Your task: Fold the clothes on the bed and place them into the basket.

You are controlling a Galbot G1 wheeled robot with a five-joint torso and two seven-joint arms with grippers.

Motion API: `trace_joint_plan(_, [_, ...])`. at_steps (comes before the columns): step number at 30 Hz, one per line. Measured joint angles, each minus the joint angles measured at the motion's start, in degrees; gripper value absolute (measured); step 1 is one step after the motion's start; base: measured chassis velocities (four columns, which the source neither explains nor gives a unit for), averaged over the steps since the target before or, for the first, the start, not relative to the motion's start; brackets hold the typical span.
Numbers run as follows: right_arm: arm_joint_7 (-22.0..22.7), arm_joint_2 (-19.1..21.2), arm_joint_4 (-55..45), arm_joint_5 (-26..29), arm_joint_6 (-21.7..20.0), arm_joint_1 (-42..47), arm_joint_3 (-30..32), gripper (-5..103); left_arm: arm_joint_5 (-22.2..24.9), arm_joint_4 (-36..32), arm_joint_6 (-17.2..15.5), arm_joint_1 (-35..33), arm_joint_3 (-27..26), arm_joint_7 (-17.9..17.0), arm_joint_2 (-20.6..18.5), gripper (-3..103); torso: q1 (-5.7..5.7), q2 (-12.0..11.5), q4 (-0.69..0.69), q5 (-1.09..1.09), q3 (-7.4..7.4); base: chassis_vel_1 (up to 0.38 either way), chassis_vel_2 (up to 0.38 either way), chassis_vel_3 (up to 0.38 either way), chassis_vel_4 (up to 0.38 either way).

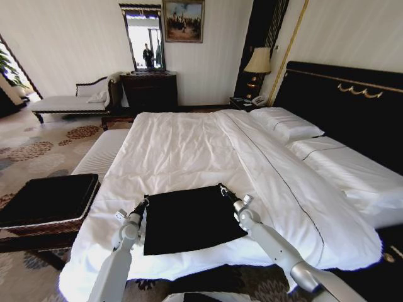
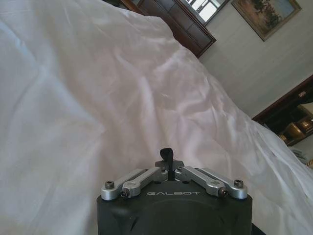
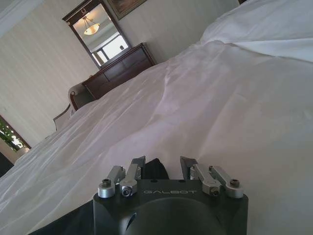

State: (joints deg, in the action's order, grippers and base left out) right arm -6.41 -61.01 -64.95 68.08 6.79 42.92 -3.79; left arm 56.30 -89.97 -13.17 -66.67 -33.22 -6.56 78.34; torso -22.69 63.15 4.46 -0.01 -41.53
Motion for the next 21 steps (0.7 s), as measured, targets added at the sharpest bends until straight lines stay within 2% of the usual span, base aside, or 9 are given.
trace_joint_plan(3, [0.63, 0.74, -0.97, 0.68, -0.42, 0.32, 0.11, 47, -0.07, 0.15, 0.0, 0.06, 0.0, 0.0, 0.09, 1, 0.0, 0.0, 0.01, 0.0, 0.0, 0.0, 0.0, 0.0, 0.0])
trace_joint_plan(6, [1.02, 1.33, -1.54, 1.46, -1.53, 0.4, 0.2, 63, -0.44, 0.28, 0.03, 0.08, 0.02, 0.0, 0.38, 1, 0.0, 0.0, 0.01, 0.01, 0.0, 0.0, 0.0, 0.0, 0.0])
trace_joint_plan(9, [1.01, 1.24, -1.38, 1.64, -2.29, 0.05, 0.19, 69, -0.61, 0.28, 0.06, 0.01, 0.04, 0.0, 0.48, 1, 0.0, 0.0, -0.01, 0.01, 0.0, 0.0, 0.0, 0.0, 0.0])
trace_joint_plan(11, [0.4, 0.85, -0.64, 1.74, -2.86, -0.61, -0.18, 80, -0.82, 0.28, 0.12, -0.04, 0.04, -0.01, 0.62, 1, 0.0, 0.0, -0.01, 0.0, 0.0, 0.0, 0.0, 0.0, 0.0])
trace_joint_plan(14, [-0.43, 0.6, -0.08, 1.74, -3.25, -0.94, -0.34, 85, -0.96, 0.21, 0.13, -0.1, 0.05, -0.07, 0.68, 1, 0.0, 0.0, -0.01, 0.01, 0.0, 0.0, 0.0, 0.0, 0.0])
trace_joint_plan(17, [-2.82, 0.09, 1.57, 1.33, -4.29, -1.87, -0.7, 98, -1.12, -0.33, 0.14, -0.38, 0.03, -0.38, 0.74, 1, 0.0, 0.0, -0.01, 0.0, 0.0, 0.0, 0.0, 0.0, 0.0])
trace_joint_plan(19, [-3.37, 0.07, 2.0, 1.01, -4.56, -2.06, -0.86, 100, -1.13, -0.43, 0.14, -0.47, -0.01, -0.45, 0.69, 1, 0.0, 0.0, 0.0, 0.0, 0.0, 0.0, 0.0, 0.0, 0.0])
trace_joint_plan(21, [-3.86, 0.07, 2.46, 0.58, -4.8, -2.21, -1.09, 96, -1.15, -0.49, 0.14, -0.56, -0.06, -0.55, 0.61, 1, 0.0, 0.0, 0.0, 0.0, 0.0, 0.0, 0.0, 0.0, 0.0])
